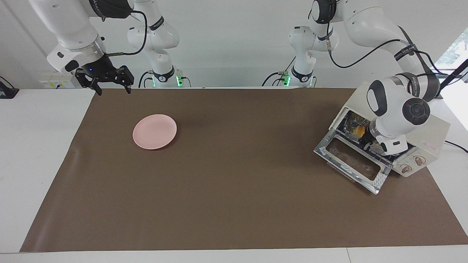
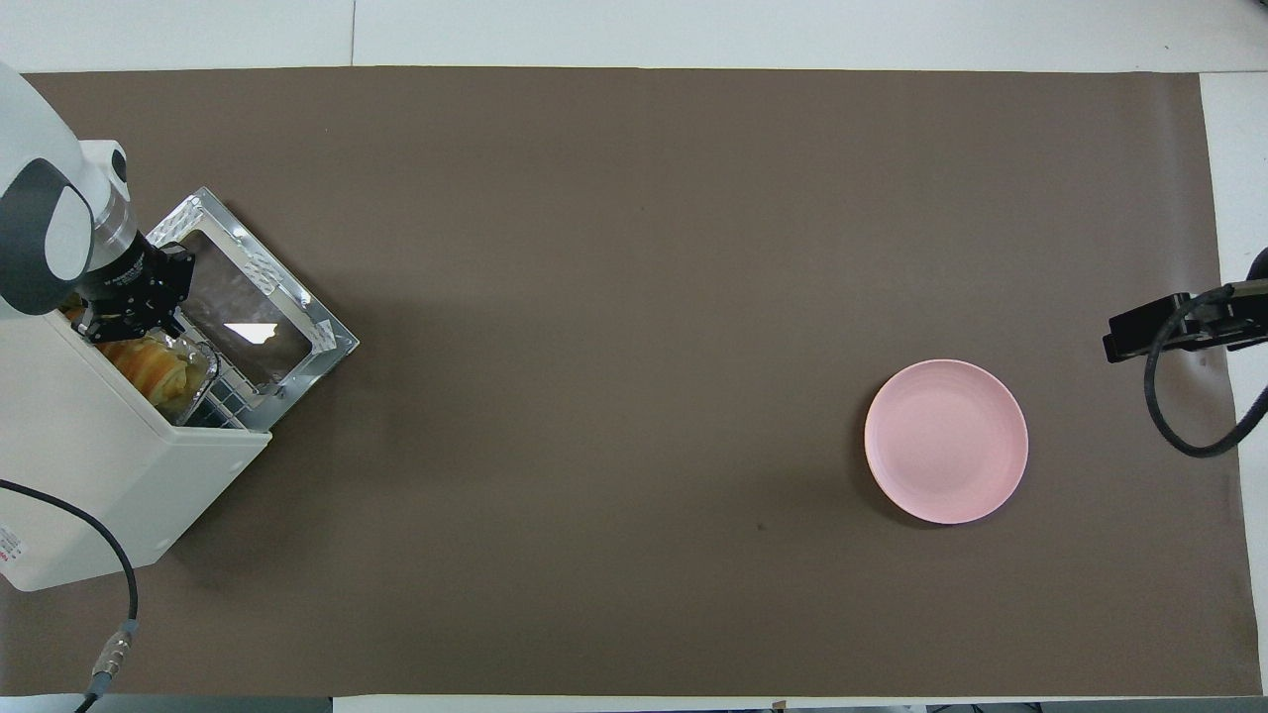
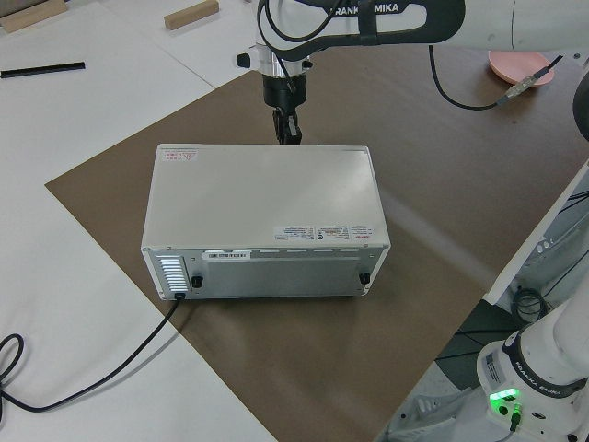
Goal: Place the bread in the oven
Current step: 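Insert the foil tray into the oven with the left gripper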
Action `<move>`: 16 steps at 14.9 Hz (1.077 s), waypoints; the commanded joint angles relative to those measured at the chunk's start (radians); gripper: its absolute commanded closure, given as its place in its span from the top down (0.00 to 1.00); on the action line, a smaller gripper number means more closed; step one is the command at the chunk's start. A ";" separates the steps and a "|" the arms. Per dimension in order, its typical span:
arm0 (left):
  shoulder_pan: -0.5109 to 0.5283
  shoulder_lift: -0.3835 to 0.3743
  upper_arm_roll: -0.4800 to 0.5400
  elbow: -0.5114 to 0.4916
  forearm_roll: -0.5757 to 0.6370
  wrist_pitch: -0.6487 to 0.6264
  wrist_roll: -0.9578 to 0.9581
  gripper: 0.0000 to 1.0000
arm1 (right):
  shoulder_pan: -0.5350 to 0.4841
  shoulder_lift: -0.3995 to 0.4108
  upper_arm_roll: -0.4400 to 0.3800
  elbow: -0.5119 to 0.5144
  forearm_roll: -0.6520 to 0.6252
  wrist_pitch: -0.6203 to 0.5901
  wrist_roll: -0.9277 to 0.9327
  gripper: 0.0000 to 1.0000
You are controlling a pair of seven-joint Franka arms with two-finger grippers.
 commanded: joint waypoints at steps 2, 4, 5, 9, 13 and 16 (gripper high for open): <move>-0.020 -0.064 0.000 -0.099 0.025 0.032 -0.009 0.00 | -0.009 -0.024 0.007 -0.026 -0.012 0.000 -0.021 1.00; -0.025 -0.067 0.000 -0.104 0.025 0.029 0.000 0.00 | -0.009 -0.024 0.007 -0.026 -0.012 -0.001 -0.021 1.00; -0.032 -0.069 0.000 -0.104 0.025 0.021 0.008 0.00 | -0.009 -0.024 0.007 -0.026 -0.012 0.000 -0.021 1.00; -0.037 -0.071 -0.001 -0.104 0.025 0.029 0.014 0.00 | -0.009 -0.024 0.007 -0.026 -0.012 -0.001 -0.021 1.00; -0.032 -0.066 0.000 -0.095 0.031 0.041 0.053 1.00 | -0.009 -0.024 0.007 -0.025 -0.012 -0.001 -0.021 1.00; -0.035 -0.061 0.000 -0.082 0.063 0.059 0.114 1.00 | -0.009 -0.024 0.007 -0.025 -0.012 -0.001 -0.021 1.00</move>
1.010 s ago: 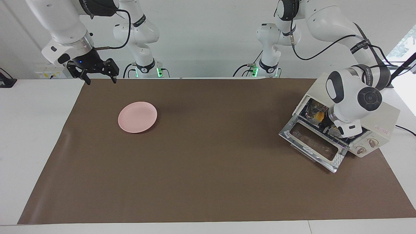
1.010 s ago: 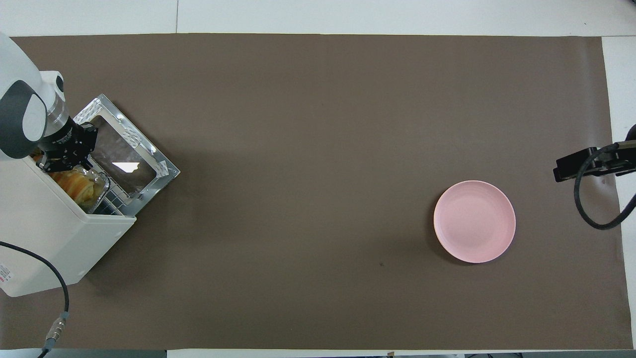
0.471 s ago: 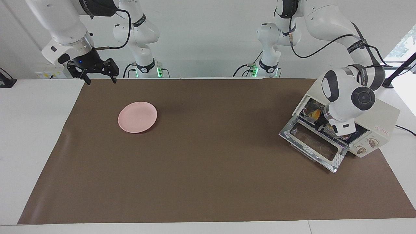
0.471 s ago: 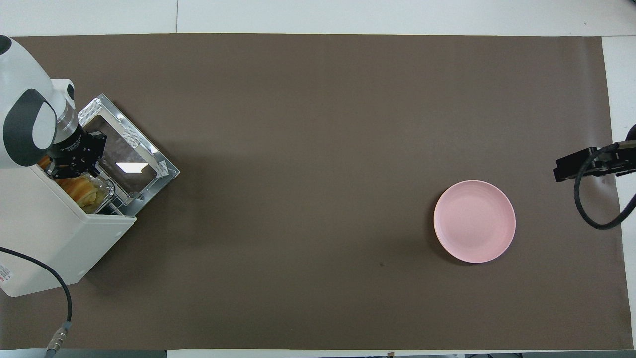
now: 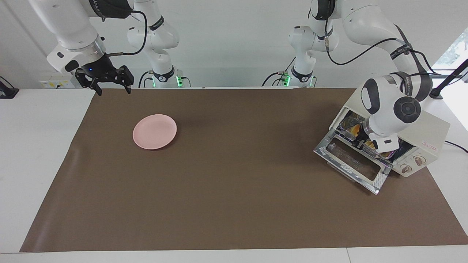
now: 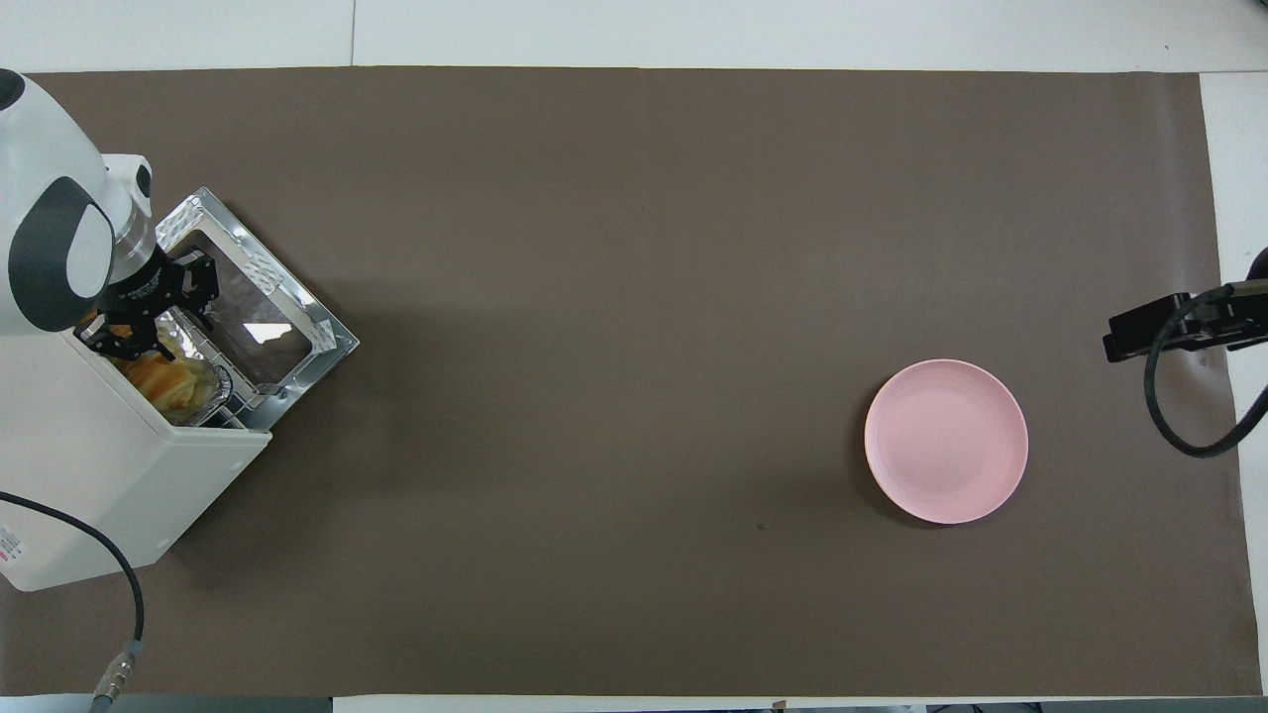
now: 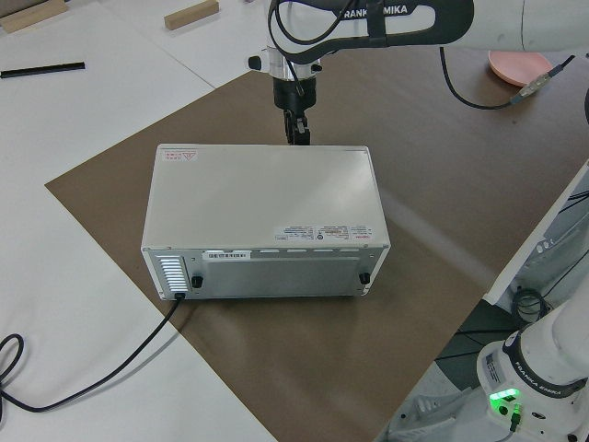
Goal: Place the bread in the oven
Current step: 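Release the tray and raise the left gripper above the oven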
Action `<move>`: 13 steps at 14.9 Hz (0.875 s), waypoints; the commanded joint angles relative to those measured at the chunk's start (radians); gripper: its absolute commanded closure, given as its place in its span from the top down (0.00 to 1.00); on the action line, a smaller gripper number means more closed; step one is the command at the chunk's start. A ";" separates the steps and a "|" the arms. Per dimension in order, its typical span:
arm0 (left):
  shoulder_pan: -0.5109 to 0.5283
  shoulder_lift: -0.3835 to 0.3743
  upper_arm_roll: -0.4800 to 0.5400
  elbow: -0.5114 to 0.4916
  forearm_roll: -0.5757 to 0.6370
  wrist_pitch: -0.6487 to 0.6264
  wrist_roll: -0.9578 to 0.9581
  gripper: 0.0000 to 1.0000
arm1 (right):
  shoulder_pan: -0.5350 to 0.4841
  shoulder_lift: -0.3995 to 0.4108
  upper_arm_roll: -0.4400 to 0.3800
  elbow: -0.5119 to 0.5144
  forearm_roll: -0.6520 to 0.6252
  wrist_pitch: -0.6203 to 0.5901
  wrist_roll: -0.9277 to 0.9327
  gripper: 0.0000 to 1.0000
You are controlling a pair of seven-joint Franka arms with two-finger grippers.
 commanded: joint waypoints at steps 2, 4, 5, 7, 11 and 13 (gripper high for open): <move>-0.038 -0.030 0.003 -0.016 0.050 0.070 0.108 1.00 | -0.009 -0.024 0.007 -0.025 -0.012 -0.001 -0.021 1.00; -0.058 -0.032 0.003 -0.013 0.051 0.137 0.151 1.00 | -0.009 -0.024 0.007 -0.026 -0.012 -0.001 -0.021 1.00; -0.068 -0.032 0.004 0.004 0.051 0.144 0.165 1.00 | -0.009 -0.024 0.007 -0.026 -0.012 -0.001 -0.021 1.00; -0.094 -0.038 0.000 0.054 0.060 0.133 0.185 1.00 | -0.009 -0.024 0.007 -0.026 -0.012 -0.001 -0.021 1.00; -0.188 -0.113 -0.002 0.091 0.050 0.021 0.239 1.00 | -0.009 -0.024 0.007 -0.025 -0.012 -0.001 -0.021 1.00; -0.179 -0.180 -0.002 0.091 0.033 -0.005 0.325 1.00 | -0.009 -0.024 0.007 -0.025 -0.012 -0.001 -0.021 1.00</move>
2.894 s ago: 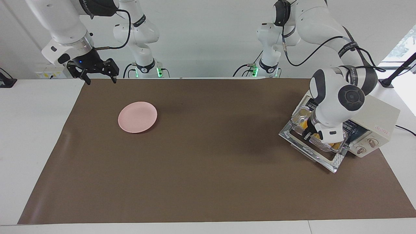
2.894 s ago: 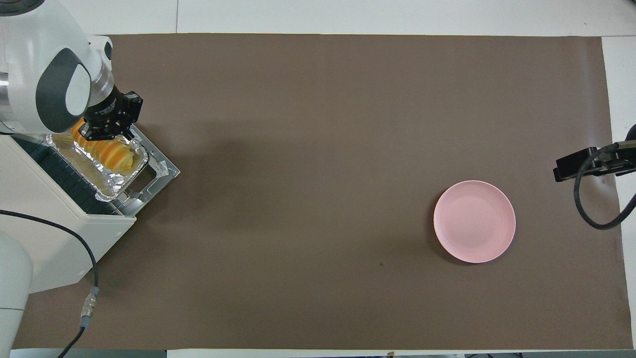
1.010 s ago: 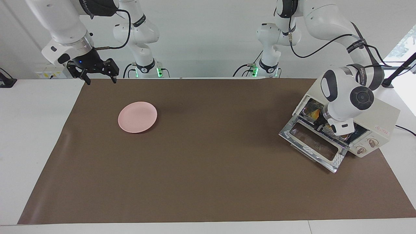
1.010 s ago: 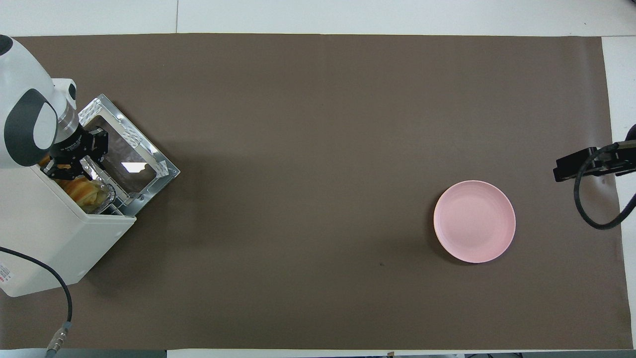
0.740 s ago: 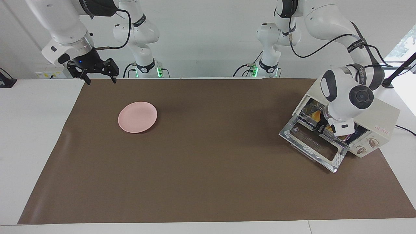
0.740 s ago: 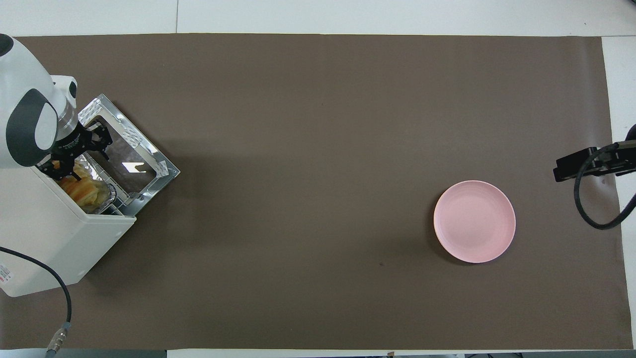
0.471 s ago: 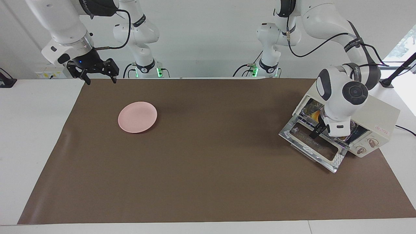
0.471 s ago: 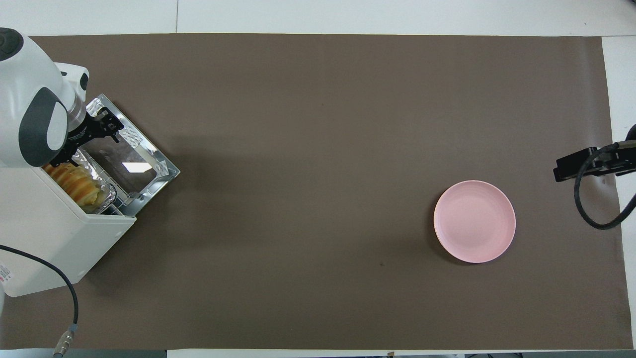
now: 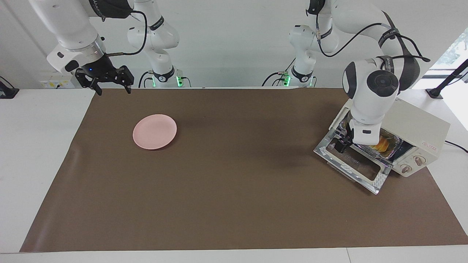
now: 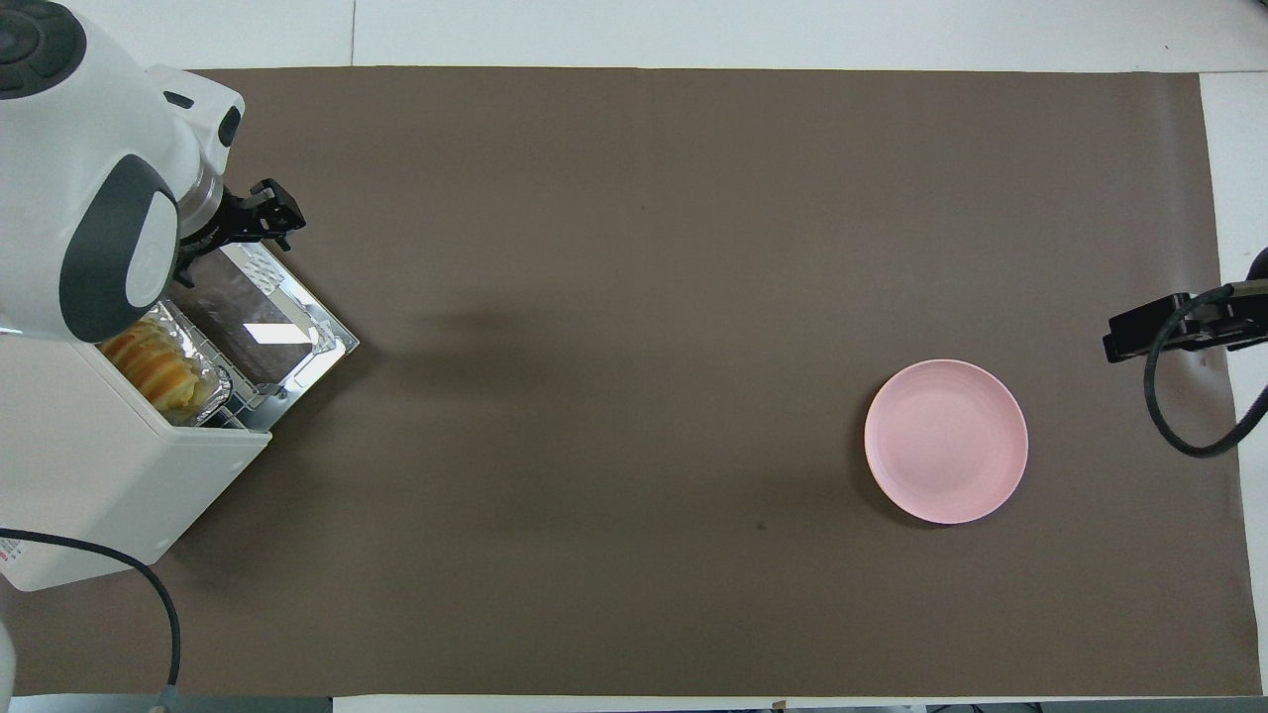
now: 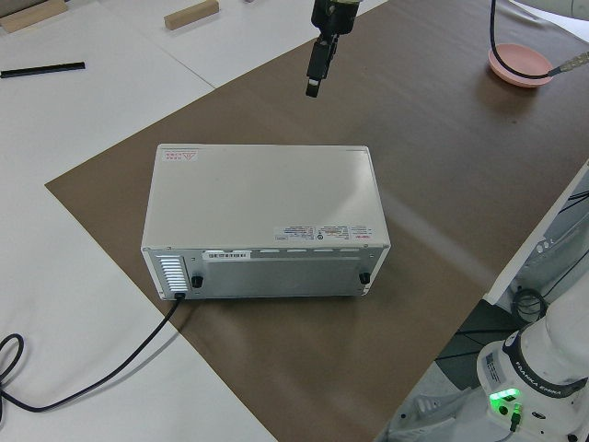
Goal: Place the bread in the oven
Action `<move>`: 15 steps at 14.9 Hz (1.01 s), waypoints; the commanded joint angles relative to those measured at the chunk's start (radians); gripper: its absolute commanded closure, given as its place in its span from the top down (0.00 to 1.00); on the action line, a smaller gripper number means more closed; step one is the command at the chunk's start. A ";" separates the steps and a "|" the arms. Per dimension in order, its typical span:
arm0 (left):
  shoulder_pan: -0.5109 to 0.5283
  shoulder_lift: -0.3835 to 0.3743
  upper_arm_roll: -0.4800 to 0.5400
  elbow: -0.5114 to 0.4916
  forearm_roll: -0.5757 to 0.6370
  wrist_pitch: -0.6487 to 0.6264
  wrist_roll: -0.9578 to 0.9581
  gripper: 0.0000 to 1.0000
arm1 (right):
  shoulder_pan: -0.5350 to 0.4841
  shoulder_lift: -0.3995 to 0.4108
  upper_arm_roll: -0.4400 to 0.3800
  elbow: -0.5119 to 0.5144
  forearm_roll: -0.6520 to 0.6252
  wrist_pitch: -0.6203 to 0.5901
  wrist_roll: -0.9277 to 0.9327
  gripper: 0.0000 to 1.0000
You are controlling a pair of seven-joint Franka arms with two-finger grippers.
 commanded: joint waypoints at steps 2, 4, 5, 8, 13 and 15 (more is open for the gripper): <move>0.029 -0.151 0.019 -0.015 -0.047 -0.076 0.154 1.00 | -0.009 -0.024 0.007 -0.026 -0.012 0.000 -0.021 1.00; 0.038 -0.211 0.020 -0.017 -0.047 -0.157 0.222 1.00 | -0.009 -0.024 0.007 -0.026 -0.012 -0.001 -0.021 1.00; 0.041 -0.231 0.020 -0.020 -0.047 -0.191 0.278 1.00 | -0.009 -0.024 0.007 -0.026 -0.012 -0.001 -0.021 1.00; 0.057 -0.265 0.020 -0.021 -0.051 -0.251 0.391 1.00 | -0.009 -0.024 0.007 -0.026 -0.012 -0.001 -0.021 1.00; 0.172 -0.270 -0.041 -0.015 -0.134 -0.268 0.395 1.00 | -0.009 -0.024 0.007 -0.026 -0.012 -0.001 -0.021 1.00; 0.440 -0.256 -0.322 0.003 -0.159 -0.258 0.412 1.00 | -0.009 -0.024 0.007 -0.026 -0.012 -0.001 -0.021 1.00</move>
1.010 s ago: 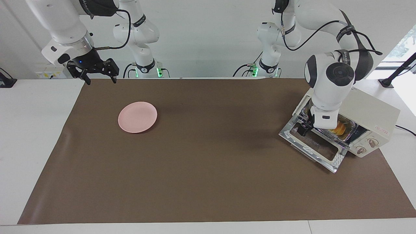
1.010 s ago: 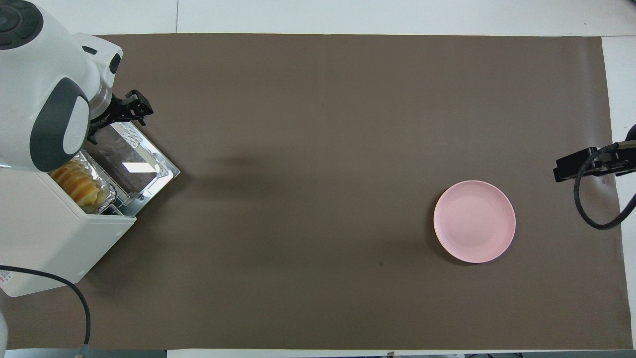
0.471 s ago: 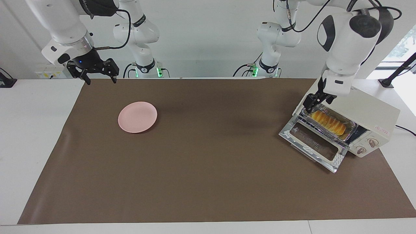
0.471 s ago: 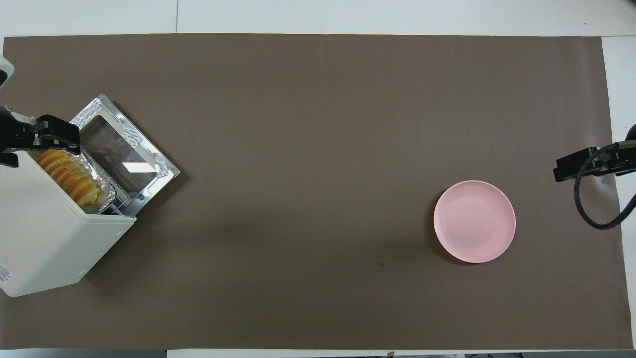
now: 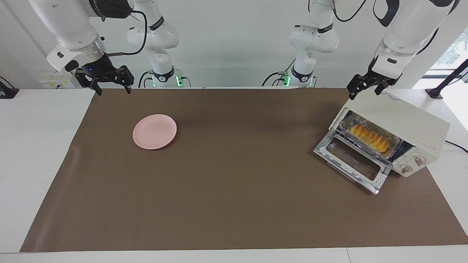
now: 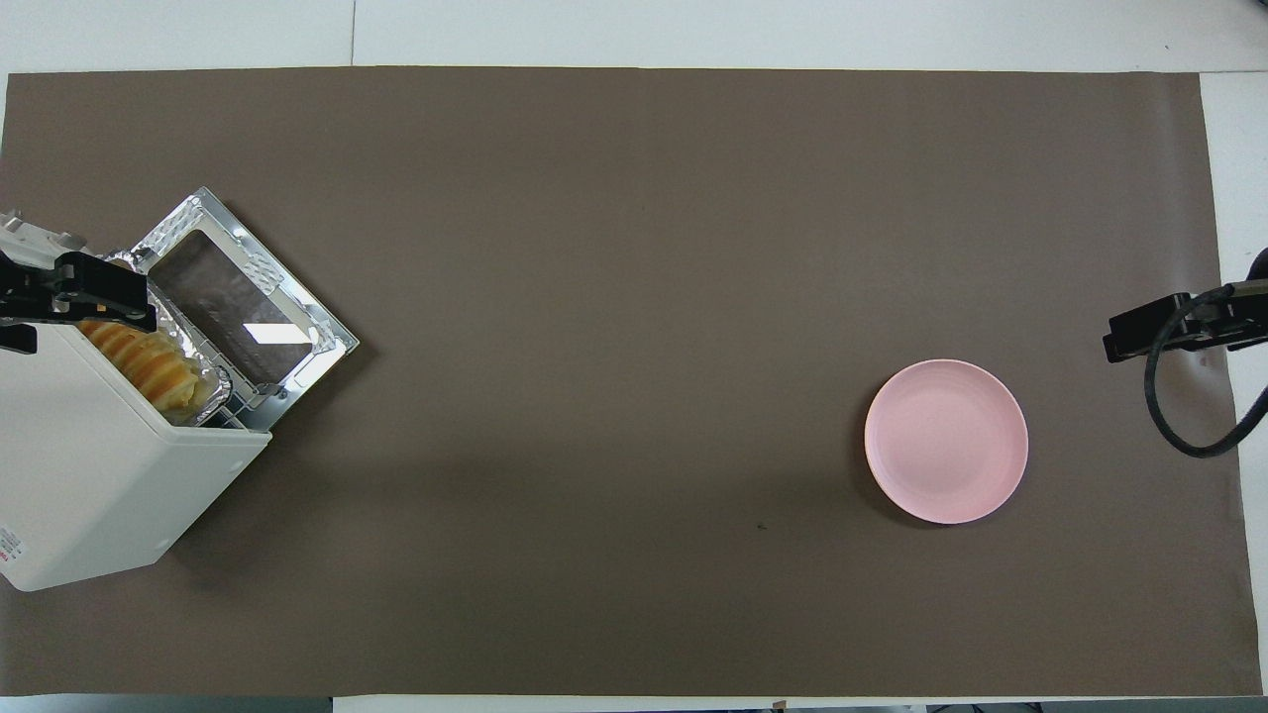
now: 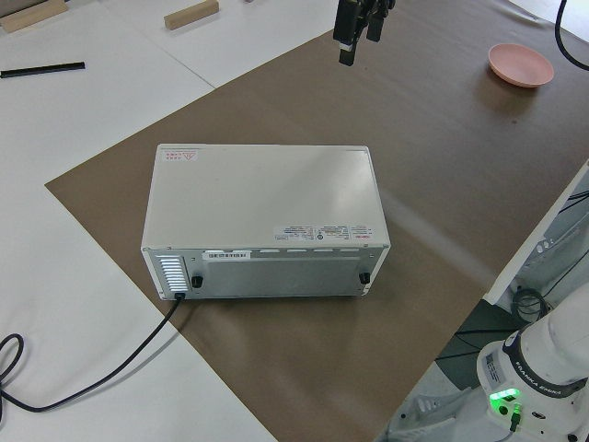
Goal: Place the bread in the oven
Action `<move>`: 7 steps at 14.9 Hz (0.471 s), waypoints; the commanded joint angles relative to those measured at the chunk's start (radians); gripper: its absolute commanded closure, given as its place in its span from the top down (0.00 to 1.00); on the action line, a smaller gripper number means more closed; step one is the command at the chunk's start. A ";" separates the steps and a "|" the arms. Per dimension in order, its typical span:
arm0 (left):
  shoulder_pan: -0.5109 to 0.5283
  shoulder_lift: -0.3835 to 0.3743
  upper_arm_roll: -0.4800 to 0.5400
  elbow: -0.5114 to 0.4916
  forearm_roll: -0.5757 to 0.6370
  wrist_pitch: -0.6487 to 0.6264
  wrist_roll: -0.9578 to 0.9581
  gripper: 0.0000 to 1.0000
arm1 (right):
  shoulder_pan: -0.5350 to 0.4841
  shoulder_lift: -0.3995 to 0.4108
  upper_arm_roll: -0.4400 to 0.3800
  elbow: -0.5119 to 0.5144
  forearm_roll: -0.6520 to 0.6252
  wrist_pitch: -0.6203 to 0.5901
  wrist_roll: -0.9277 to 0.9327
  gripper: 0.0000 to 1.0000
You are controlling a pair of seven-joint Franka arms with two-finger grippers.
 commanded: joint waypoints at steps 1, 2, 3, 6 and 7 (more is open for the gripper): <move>0.262 0.018 -0.260 0.012 -0.030 -0.001 0.025 1.00 | -0.009 -0.024 0.007 -0.026 -0.012 -0.001 -0.021 1.00; 0.275 0.012 -0.268 0.007 -0.033 -0.003 0.036 1.00 | -0.009 -0.024 0.007 -0.026 -0.012 -0.001 -0.021 1.00; 0.292 0.010 -0.291 0.006 -0.033 0.002 0.046 1.00 | -0.009 -0.024 0.007 -0.026 -0.012 -0.001 -0.021 1.00; 0.428 0.012 -0.431 0.003 -0.035 0.017 0.049 1.00 | -0.009 -0.024 0.007 -0.026 -0.012 -0.001 -0.021 1.00; 0.430 0.012 -0.434 -0.008 -0.035 0.033 0.049 1.00 | -0.009 -0.024 0.007 -0.025 -0.012 0.000 -0.021 1.00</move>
